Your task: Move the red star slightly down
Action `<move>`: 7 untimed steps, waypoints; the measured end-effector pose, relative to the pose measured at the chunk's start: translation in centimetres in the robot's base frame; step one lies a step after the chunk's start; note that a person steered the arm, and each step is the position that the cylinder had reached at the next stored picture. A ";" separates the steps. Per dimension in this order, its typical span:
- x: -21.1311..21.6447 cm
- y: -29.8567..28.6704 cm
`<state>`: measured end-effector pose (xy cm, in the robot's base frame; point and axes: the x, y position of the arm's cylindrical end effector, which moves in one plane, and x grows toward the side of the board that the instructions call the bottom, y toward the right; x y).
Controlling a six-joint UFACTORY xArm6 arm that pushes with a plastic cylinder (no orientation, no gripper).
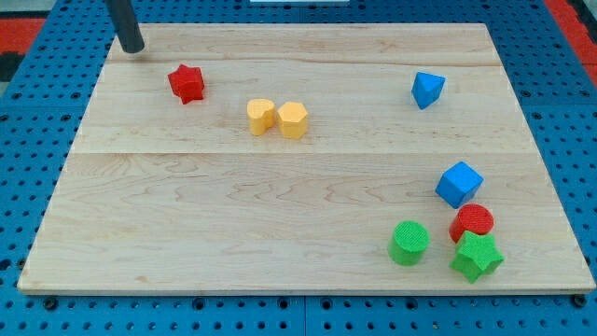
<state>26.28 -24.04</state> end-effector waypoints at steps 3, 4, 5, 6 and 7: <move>4.0 6.9; 3.7 10.1; 3.5 15.4; 4.4 17.0; 6.6 13.8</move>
<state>32.89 -10.26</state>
